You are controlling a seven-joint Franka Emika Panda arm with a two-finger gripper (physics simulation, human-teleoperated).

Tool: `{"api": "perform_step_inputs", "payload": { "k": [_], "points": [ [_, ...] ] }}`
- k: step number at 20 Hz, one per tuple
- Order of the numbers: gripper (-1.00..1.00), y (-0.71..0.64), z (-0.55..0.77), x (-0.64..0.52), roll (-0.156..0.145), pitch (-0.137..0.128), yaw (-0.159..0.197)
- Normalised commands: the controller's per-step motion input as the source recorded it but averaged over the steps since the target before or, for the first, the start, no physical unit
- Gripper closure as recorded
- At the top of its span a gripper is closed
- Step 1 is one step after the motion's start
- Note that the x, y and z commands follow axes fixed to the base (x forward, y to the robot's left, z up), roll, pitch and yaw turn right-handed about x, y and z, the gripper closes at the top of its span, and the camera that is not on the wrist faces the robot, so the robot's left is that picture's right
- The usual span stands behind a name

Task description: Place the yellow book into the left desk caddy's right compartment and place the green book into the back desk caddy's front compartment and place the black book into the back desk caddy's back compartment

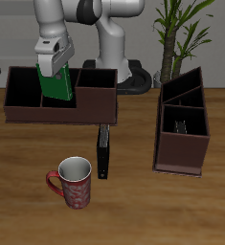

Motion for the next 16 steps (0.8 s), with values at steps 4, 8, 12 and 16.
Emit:
{"api": "perform_step_inputs", "payload": {
  "k": [4,8,12,16],
  "points": [
    [1.00,0.14,-0.02,-0.01,0.029,-0.021,0.036],
    [1.00,0.07,0.17,0.10,-0.010,-0.025,0.063],
    [1.00,0.00,-0.04,0.00,-0.005,0.015,0.056],
    [1.00,0.00,-0.15,-0.04,0.004,0.026,0.047]
  ]
}}
